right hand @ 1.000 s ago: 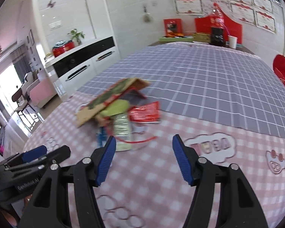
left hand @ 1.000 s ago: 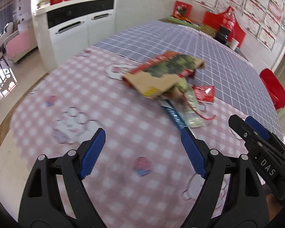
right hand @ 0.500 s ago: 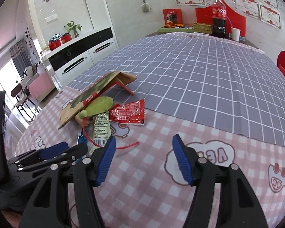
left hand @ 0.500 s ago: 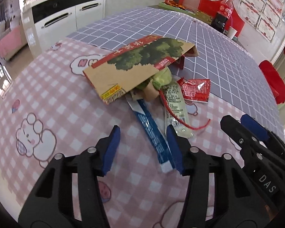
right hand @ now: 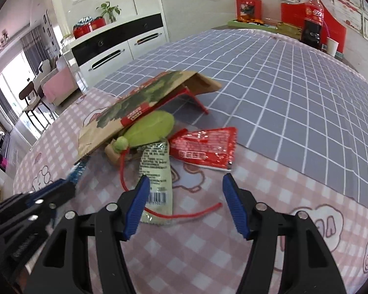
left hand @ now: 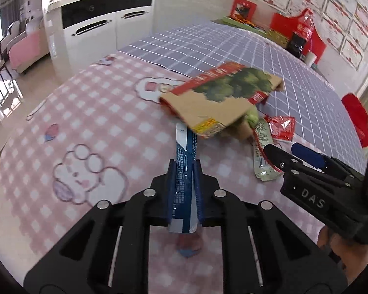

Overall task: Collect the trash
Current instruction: 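Grasp the blue tube with the left tool, then grasp the green-patterned wrapper with the right tool, then carry the blue tube and green wrapper over the blue bin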

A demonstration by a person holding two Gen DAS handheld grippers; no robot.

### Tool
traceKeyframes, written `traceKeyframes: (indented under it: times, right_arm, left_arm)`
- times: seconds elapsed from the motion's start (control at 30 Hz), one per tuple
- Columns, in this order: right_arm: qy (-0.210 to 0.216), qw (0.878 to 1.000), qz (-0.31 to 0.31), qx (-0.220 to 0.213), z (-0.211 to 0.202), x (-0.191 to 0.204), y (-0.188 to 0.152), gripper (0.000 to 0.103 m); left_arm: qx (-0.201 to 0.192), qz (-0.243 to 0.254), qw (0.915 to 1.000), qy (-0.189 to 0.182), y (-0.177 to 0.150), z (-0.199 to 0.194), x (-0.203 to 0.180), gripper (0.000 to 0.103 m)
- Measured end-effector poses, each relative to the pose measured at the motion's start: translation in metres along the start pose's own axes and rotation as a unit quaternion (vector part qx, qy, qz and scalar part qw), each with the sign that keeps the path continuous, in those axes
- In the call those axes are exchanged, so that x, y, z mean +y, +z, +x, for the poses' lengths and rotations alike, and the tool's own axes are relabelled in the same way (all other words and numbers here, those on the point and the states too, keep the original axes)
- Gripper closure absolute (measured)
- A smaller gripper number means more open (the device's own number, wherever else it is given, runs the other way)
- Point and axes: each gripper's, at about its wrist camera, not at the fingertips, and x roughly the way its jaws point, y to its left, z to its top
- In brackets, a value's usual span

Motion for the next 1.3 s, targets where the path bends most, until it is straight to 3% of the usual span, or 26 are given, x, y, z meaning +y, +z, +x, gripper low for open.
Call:
traceKeyframes:
  times: [0.27, 0.33, 0.4, 0.47, 0.6, 0.97, 1.3]
  right_arm:
    - [-0.006, 1.0, -0.027, 0.015, 0.009, 0.025, 0.005, 0.042]
    - [-0.023, 0.999, -0.041, 0.011, 0.01, 0.031, 0.003, 0.068]
    - [-0.03, 0.998, -0.049, 0.012, 0.01, 0.034, 0.003, 0.072]
    - [-0.027, 0.998, -0.051, 0.011, 0.008, 0.036, 0.001, 0.085]
    - [-0.03, 0.999, -0.036, -0.003, -0.003, 0.034, -0.004, 0.093]
    - [-0.021, 0.997, -0.011, -0.08, -0.071, 0.04, -0.014, 0.096]
    - [0.045, 0.991, -0.051, -0.119, -0.112, 0.109, -0.011, 0.096]
  left_arm:
    - [-0.005, -0.011, 0.9999, -0.003, 0.0, -0.011, 0.021, 0.089]
    - [-0.006, -0.014, 0.9999, -0.005, -0.001, -0.014, 0.026, 0.089]
    - [-0.007, -0.016, 0.9998, -0.006, -0.001, -0.018, 0.03, 0.089]
    - [-0.009, -0.02, 0.9997, -0.009, -0.002, -0.023, 0.037, 0.089]
    - [-0.015, -0.027, 0.9994, -0.011, -0.003, -0.034, 0.046, 0.089]
    - [-0.041, -0.043, 0.9979, -0.023, -0.009, -0.071, 0.065, 0.089]
    - [-0.068, -0.066, 0.9953, -0.021, -0.017, -0.109, 0.101, 0.089]
